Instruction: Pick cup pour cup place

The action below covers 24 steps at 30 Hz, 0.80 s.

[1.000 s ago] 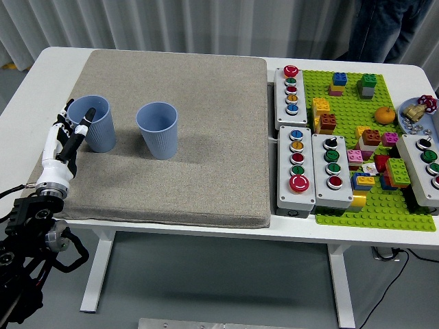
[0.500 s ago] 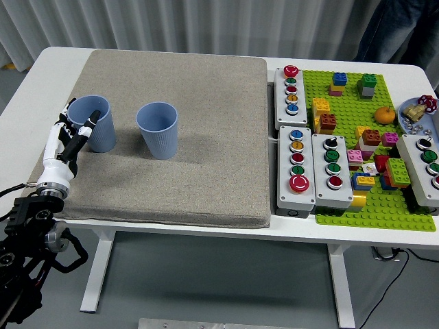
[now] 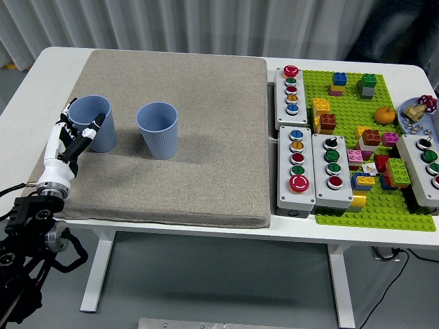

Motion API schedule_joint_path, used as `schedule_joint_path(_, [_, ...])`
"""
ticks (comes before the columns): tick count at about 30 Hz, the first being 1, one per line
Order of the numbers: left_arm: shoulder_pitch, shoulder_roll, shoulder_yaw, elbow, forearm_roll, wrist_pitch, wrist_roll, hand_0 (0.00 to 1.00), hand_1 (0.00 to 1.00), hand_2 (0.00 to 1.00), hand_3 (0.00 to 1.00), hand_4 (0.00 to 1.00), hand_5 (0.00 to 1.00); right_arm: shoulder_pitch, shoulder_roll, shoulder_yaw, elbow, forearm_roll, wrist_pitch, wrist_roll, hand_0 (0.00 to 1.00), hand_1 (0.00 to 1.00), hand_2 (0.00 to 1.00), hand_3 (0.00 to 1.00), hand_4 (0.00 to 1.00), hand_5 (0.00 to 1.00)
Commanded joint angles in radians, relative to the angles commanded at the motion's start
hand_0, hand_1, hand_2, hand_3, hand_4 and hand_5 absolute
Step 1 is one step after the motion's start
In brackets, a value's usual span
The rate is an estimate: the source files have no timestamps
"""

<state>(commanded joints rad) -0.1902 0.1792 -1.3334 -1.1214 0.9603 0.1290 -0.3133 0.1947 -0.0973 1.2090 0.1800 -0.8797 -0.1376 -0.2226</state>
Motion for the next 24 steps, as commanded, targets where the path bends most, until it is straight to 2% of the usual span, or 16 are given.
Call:
schedule_joint_path(3, [0.0,0.0,-0.001,0.001,0.003,0.001,0.0,0.94,0.94,0.998,0.998,0.955,0.419,0.0,0.0,0.0,0.0,0.001,0.0,0.0,0.743,0.704,0.727,0.645,0.223,0.405])
schedule_joint_path(4, [0.0,0.0,-0.002,0.001,0.003,0.001,0.001,0.94,0.94,0.998,0.998,0.939,0.351,0.0,0.0,-0.001,0.0,0.001,0.0,0.0,0.744,0.704,0.727,0.645,0.223,0.405])
schedule_joint_path(9, [-0.001,0.0,-0.006,0.004,0.009,-0.002,0.003,0.94,0.94,0.998,0.998,0.939,0.351,0.0,0.0,-0.001,0.0,0.002,0.0,0.001,0.744,0.704,0.727,0.645,0.223,0.405])
schedule_joint_path(10, [0.0,0.0,-0.007,0.004,0.01,-0.002,0.003,0.941,0.941,0.998,0.998,0.848,0.187,0.0,0.0,-0.001,0.0,0.002,0.0,0.001,0.743,0.704,0.727,0.645,0.223,0.405])
schedule_joint_path(15, [0.0,-0.001,-0.007,0.004,0.016,-0.002,0.005,0.941,0.941,0.998,0.998,0.848,0.187,0.0,-0.001,-0.001,0.0,0.001,0.0,0.001,0.743,0.704,0.727,0.645,0.223,0.405])
schedule_joint_path(16, [-0.001,-0.001,-0.007,0.004,0.018,-0.003,0.006,0.942,0.942,0.998,0.998,0.802,0.116,0.0,0.0,0.0,0.0,0.001,0.0,0.001,0.743,0.704,0.727,0.644,0.223,0.405])
schedule_joint_path(24, [-0.001,-0.002,-0.008,0.007,0.025,0.0,0.009,0.943,0.943,0.998,0.998,0.797,0.098,0.0,0.0,0.0,0.0,0.0,0.001,0.0,0.743,0.704,0.728,0.644,0.224,0.405])
